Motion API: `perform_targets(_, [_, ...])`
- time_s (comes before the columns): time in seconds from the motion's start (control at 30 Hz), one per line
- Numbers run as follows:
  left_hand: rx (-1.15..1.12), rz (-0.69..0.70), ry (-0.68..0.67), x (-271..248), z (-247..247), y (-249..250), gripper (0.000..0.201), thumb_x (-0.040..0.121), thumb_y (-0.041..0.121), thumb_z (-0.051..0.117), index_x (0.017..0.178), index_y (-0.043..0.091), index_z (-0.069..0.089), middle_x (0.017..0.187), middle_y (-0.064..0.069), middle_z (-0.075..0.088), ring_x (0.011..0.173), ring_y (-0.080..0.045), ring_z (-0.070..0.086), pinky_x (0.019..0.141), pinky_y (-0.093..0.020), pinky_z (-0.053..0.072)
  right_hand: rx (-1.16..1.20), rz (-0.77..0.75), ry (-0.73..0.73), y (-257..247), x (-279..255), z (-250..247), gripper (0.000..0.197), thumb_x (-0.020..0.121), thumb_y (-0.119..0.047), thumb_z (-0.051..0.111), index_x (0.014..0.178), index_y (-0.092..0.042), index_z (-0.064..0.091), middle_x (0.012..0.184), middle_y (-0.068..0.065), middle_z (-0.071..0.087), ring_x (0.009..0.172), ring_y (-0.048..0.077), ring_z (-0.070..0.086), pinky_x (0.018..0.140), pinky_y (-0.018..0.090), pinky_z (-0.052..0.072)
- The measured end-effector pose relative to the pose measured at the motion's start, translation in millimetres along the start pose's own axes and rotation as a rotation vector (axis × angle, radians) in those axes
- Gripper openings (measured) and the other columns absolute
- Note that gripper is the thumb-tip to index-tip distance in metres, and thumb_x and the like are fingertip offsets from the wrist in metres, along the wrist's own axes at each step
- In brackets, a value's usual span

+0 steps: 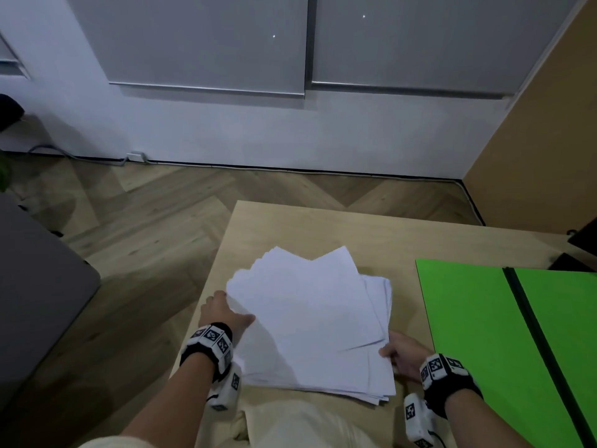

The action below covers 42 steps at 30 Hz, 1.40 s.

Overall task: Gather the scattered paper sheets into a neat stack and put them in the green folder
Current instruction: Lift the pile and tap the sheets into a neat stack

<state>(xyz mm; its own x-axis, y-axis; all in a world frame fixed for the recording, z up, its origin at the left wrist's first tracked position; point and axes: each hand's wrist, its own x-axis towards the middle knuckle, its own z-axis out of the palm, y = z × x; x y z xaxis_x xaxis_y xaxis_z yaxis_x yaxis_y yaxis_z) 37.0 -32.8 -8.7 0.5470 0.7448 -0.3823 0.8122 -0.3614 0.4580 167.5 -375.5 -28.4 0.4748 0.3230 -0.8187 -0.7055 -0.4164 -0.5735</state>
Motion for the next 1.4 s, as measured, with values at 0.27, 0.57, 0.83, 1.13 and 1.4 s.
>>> perform_targets(0.27, [0.105,0.089,-0.106,3.6,9.2,-7.2,0.085,0.063,0.033,0.085,0.134,0.013,0.044,0.133,-0.009,0.044,0.127,-0.028,0.042,0.103,-0.042,0.045,0.057,-0.054,0.067,-20.3,8.3,21.8,0.057,0.088,-0.056,0.049,0.121,-0.011,0.059,0.122,0.012,0.063,0.115,0.031,0.059,0.093,0.040,0.048])
perform_targets(0.57, [-0.567,0.071,-0.303,16.1,-19.3,4.7,0.082,0.044,0.050,0.093,0.113,0.014,0.064,0.107,0.000,0.071,0.100,-0.023,0.068,0.084,-0.037,0.057,-0.063,-0.395,0.083,-57.3,-18.0,0.8,0.062,0.066,-0.032,0.081,0.118,-0.006,0.061,0.110,0.014,0.071,0.100,0.034,0.068,0.094,0.053,0.049])
perform_targets(0.83, [-1.033,0.406,-0.209,-11.2,-97.9,86.0,0.038,0.085,0.013,0.073,0.121,0.017,0.061,0.118,0.001,0.070,0.105,-0.012,0.068,0.081,-0.022,0.057,-0.038,-0.962,0.216,-150.9,-101.7,6.8,0.003,0.081,-0.021,0.070,0.081,-0.019,0.068,0.070,-0.017,0.074,0.068,-0.001,0.068,0.073,0.026,0.053])
perform_targets(1.13, [-0.902,0.293,-0.253,-10.9,-58.7,67.1,0.026,0.072,0.012,0.084,0.094,0.018,0.070,0.104,-0.011,0.074,0.102,-0.031,0.069,0.090,-0.041,0.057,0.200,-0.801,0.297,-102.5,-51.9,35.6,0.046,0.053,-0.030,0.088,0.093,-0.016,0.069,0.082,-0.006,0.076,0.089,0.018,0.073,0.064,0.022,0.057])
perform_targets(1.4, [-0.934,0.284,-0.214,-5.8,-56.1,76.1,0.026,0.074,0.007,0.082,0.097,0.012,0.071,0.102,-0.012,0.074,0.101,-0.030,0.070,0.087,-0.037,0.058,0.324,-0.701,0.479,-99.5,-36.3,42.5,0.047,0.069,-0.017,0.082,0.107,-0.006,0.056,0.110,0.007,0.065,0.098,0.022,0.062,0.087,0.032,0.046])
